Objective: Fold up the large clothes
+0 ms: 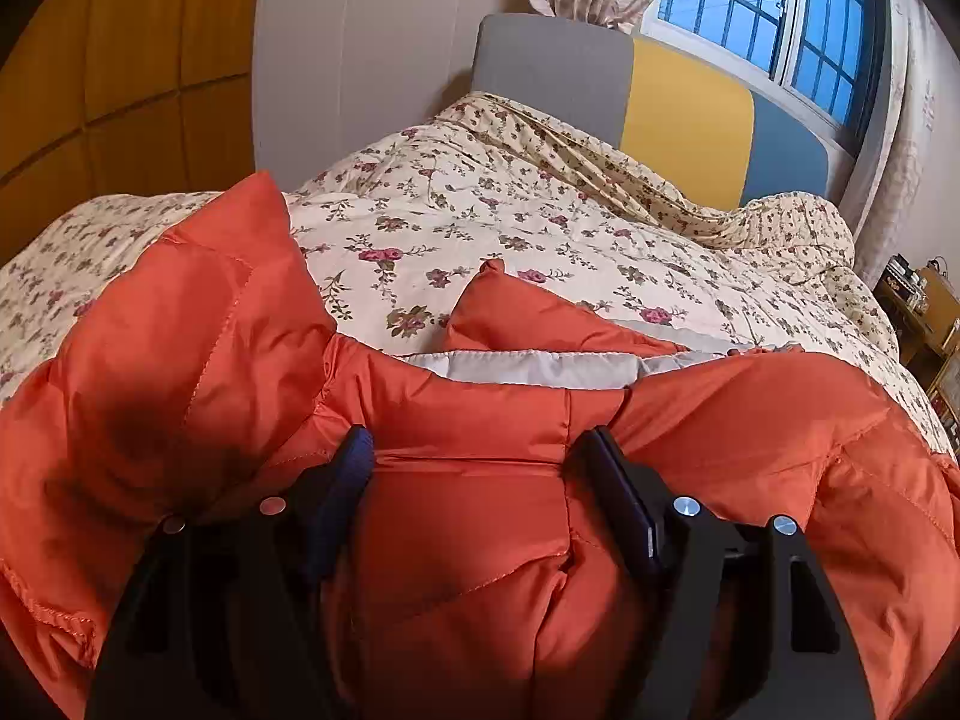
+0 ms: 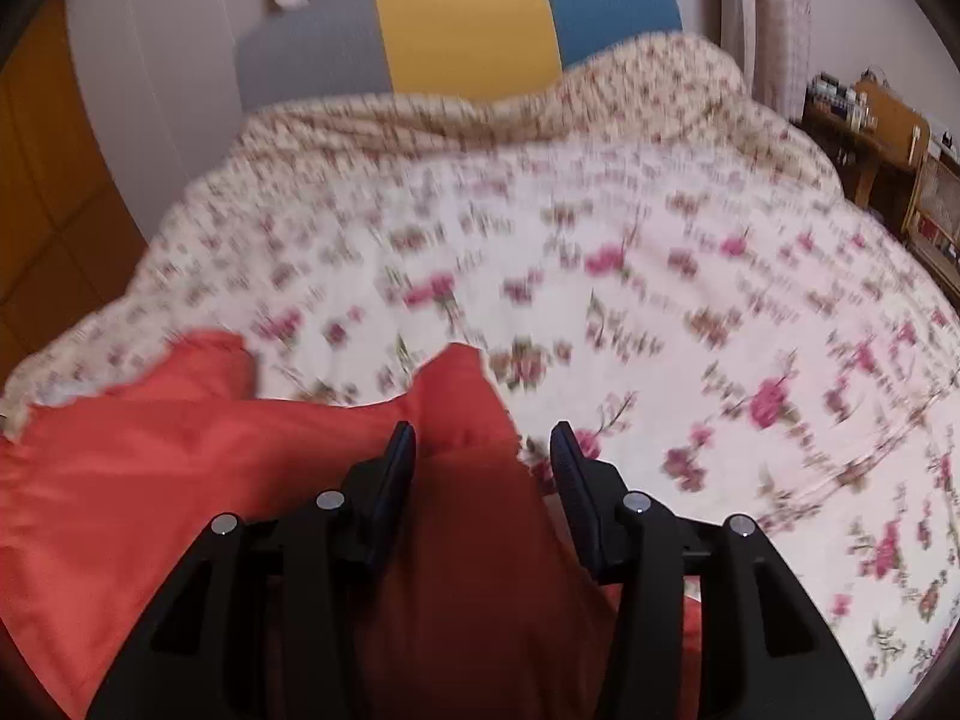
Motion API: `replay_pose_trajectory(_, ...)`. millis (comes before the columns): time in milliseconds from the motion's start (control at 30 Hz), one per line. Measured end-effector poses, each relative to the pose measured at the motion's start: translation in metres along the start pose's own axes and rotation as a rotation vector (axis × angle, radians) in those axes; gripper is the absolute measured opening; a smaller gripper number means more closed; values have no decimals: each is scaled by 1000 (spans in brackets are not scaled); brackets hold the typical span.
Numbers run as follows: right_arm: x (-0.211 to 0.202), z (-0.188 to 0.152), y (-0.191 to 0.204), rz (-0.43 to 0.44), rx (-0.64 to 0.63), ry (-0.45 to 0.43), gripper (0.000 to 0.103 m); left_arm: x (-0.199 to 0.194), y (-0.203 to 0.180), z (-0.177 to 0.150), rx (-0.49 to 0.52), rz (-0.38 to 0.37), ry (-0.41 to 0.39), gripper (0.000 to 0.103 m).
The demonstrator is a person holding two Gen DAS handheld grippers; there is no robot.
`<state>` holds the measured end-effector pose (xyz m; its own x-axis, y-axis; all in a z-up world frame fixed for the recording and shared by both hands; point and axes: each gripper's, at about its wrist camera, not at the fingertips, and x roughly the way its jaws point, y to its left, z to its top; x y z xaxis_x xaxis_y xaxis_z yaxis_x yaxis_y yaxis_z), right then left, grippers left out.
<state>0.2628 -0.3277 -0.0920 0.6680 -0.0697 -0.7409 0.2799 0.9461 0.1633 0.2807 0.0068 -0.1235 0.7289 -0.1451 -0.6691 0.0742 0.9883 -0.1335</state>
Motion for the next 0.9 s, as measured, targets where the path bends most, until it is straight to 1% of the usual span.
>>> replay_pose_trajectory(33,-12,0,2,15,-6,-32,44,1,0,0,0,-1,0,73)
replay_pose_trajectory(67,-34,-1,9,60,-23,-82,44,2,0,0,-1,-1,0,73)
replay_pose_trajectory(133,-62,-5,26,135,-73,-127,44,1,-1,0,0,2,2,73)
replay_pose_trajectory(200,-78,-11,46,186,-138,-150,44,0,2,-1,2,5,2,73)
replay_pose_trajectory(233,-81,-15,57,210,-179,-153,44,0,2,-1,2,5,2,73)
replay_pose_trajectory(267,-78,-18,74,220,-241,-138,42,0,2,-1,2,5,1,73)
replay_pose_trajectory(333,-62,-24,92,206,-312,-98,40,0,2,-1,-1,2,1,73)
replay_pose_trajectory(400,-46,-29,95,199,-304,-58,42,-1,2,0,-7,-4,-1,73)
replay_pose_trajectory(500,-25,-33,93,198,-275,-9,43,0,1,-1,-9,-3,-1,73)
replay_pose_trajectory(700,-9,-47,109,101,-334,-47,41,2,1,-2,-12,18,-5,73)
replay_pose_trajectory(867,-4,-45,106,113,-326,-18,42,3,-1,1,0,33,19,74)
replay_pose_trajectory(900,-4,-44,107,109,-329,-9,42,3,-2,2,5,43,29,77)
